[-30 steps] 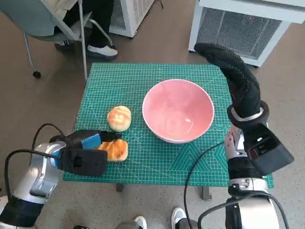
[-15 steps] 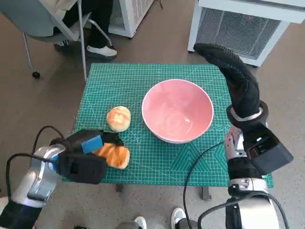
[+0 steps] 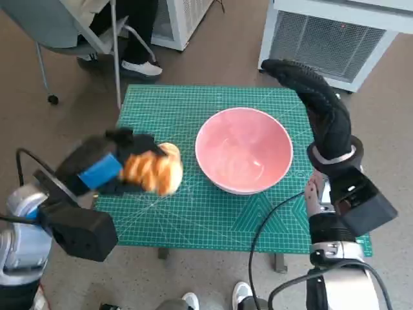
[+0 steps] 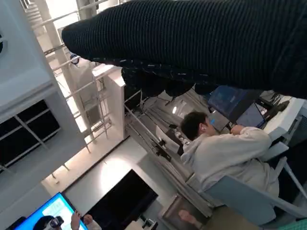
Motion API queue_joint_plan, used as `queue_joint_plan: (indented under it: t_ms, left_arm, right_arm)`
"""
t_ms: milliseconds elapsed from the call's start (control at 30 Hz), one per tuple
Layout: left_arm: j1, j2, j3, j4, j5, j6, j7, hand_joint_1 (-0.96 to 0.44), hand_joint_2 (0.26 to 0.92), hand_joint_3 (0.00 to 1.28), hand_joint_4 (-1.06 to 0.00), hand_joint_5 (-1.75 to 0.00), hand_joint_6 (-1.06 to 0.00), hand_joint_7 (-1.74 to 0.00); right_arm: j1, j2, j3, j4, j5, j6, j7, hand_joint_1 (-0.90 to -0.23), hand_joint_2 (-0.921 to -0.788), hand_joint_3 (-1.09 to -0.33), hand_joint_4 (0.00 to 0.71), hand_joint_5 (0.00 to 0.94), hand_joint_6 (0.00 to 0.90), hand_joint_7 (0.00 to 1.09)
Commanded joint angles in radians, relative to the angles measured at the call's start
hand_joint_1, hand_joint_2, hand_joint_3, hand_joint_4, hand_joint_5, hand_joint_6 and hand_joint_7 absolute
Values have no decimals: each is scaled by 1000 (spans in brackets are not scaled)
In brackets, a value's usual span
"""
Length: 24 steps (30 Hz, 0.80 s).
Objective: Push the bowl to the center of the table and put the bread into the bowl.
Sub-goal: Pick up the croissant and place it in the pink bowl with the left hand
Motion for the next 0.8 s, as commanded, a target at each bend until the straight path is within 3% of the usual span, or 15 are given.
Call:
queue_joint_plan:
  t_ms: [33,433,667,800]
  left_arm:
    - [-101,-40,-8,18,12,-38,67,2,920,40,-730,-1130,-647,-1134]
    - [-379,-194,-164,218,155,-92,205,2,914,15,-758,-1079,-701,-1097]
    - [-509,-294,-264,486,232,-153,301,2,907,5,-799,-1014,-714,-1100]
    - [-585,-347,-321,686,252,-173,311,2,918,28,-754,-1046,-661,-1174]
  right_arm:
    - [13,-7,2,3,-6,12,3,-599,-921,-791,244,0,301,9]
    - [14,-13,2,2,-12,3,-3,-604,-921,-787,243,0,301,10]
    - [16,-18,0,2,-3,4,3,-608,-921,-782,244,1,301,10]
    - [22,-20,-1,-7,4,6,5,-611,-921,-779,244,1,302,11]
